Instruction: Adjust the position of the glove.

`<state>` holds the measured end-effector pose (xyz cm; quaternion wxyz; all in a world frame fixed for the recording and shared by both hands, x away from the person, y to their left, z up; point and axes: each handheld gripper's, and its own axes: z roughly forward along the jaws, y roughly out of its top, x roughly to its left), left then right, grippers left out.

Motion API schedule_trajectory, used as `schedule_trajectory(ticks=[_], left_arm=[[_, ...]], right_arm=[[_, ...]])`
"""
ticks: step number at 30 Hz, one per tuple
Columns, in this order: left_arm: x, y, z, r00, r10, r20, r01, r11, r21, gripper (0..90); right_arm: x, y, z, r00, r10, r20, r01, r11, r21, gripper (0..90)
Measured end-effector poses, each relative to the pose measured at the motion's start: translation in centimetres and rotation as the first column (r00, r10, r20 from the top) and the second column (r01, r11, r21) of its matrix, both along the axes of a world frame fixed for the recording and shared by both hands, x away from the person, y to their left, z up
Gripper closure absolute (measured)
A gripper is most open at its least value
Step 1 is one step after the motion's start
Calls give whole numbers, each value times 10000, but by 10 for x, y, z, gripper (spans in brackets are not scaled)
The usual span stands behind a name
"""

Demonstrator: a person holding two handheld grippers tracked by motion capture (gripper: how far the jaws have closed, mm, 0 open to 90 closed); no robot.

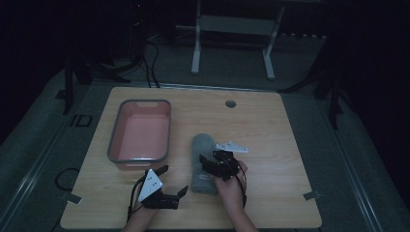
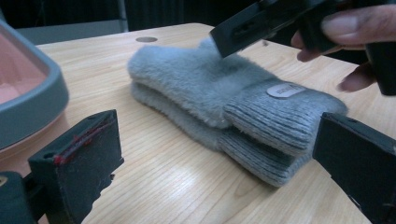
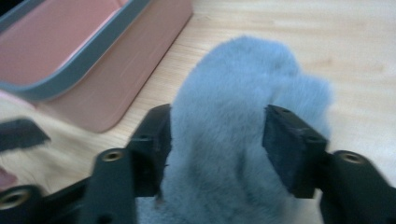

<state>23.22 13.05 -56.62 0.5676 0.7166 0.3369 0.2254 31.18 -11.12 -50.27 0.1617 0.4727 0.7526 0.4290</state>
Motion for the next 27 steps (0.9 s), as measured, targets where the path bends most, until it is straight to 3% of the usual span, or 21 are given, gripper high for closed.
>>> schedule_trajectory(ticks=[4,6,9,12,14,16,18,21,25,27], left_arm=[[0,1,2,9998,198,-15,-198,9998,73,16],[1,2,5,9995,303,-95,-302,9995,88,16],[4,2,10,9981,290,-536,-289,9996,31,16],[5,0,18,9974,-47,-715,51,10000,58,16],[5,-3,24,9969,-212,-761,231,9994,251,16],[8,-5,30,9941,-353,-1021,372,9992,166,16],[11,-8,34,9923,-479,-1143,469,9988,-107,16],[18,-15,41,9870,-622,-1480,613,9981,-104,16],[26,-24,49,9720,-1101,-2077,1102,9939,-110,16],[30,-31,53,9750,-858,-2051,948,9949,345,75]], right_arm=[[13,-15,10,9971,746,-163,-750,9969,-253,243],[18,-21,11,9908,1310,-338,-1317,9911,-199,153],[24,-28,13,9839,1721,-479,-1732,9847,-191,148],[29,-34,18,9709,2375,-295,-2385,9705,-345,145],[33,-37,25,9635,2668,-200,-2675,9610,-705,146],[34,-40,31,9562,2921,165,-2881,9498,-1221,150],[34,-45,32,9481,3171,258,-3114,9415,-1290,150],[31,-55,25,9420,3345,267,-3284,9352,-1322,154],[26,-67,13,9447,3248,461,-3192,9425,-992,205],[26,-71,9,9450,3262,245,-3241,9437,-656,201]])
